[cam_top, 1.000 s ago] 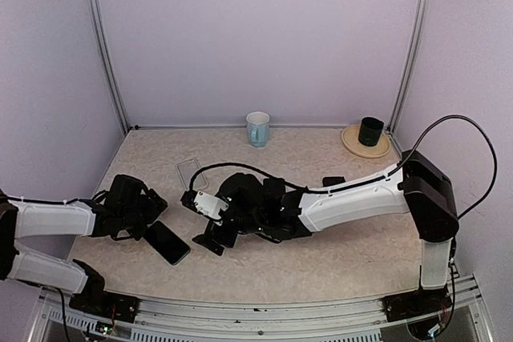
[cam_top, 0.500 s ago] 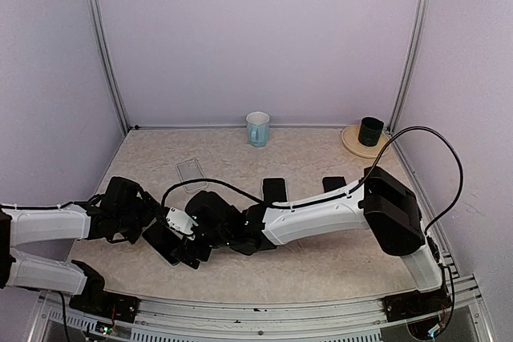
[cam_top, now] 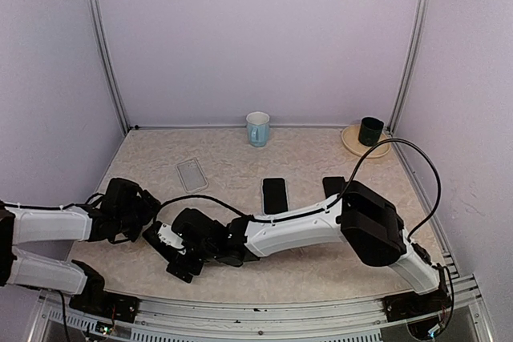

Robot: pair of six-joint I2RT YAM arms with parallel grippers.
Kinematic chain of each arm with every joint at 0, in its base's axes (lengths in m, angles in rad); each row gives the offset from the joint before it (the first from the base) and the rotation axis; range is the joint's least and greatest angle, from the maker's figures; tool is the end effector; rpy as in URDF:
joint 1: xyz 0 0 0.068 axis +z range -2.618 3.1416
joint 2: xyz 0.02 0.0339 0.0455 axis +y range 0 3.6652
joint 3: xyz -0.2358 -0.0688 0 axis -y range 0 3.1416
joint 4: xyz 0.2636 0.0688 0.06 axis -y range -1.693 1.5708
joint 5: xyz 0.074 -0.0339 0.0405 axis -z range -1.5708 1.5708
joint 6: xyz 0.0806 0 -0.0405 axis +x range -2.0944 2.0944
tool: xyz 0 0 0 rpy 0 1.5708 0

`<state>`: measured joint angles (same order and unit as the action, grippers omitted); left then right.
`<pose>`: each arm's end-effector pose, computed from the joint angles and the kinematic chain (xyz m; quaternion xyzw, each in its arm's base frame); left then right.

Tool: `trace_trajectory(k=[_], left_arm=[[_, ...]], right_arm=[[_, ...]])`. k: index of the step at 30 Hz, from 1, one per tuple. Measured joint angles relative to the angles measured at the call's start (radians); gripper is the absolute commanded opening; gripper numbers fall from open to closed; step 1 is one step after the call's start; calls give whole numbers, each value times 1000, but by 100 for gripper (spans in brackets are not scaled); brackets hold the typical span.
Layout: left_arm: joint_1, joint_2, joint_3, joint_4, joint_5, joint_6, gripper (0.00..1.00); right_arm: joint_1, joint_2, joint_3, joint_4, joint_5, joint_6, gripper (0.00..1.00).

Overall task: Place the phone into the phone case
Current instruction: Move the phone to the center of the board.

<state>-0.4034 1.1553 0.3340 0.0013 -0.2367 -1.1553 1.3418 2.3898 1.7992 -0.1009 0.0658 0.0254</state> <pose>0.2394 -0.0816 0.0658 -0.3795 0.8434 -0.1777 0.3362 0.1331 0.5476 0.0791 -0.5421 0.7240 0.2456 0.3486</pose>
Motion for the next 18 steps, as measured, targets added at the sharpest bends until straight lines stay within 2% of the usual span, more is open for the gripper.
trace_trajectory(k=[11, 18], left_arm=[[2, 35, -9, 80, 0, 19, 99], [-16, 51, -9, 109, 11, 30, 98]], right_arm=[[3, 39, 25, -33, 53, 48, 100], [-20, 37, 0, -5, 30, 96, 99]])
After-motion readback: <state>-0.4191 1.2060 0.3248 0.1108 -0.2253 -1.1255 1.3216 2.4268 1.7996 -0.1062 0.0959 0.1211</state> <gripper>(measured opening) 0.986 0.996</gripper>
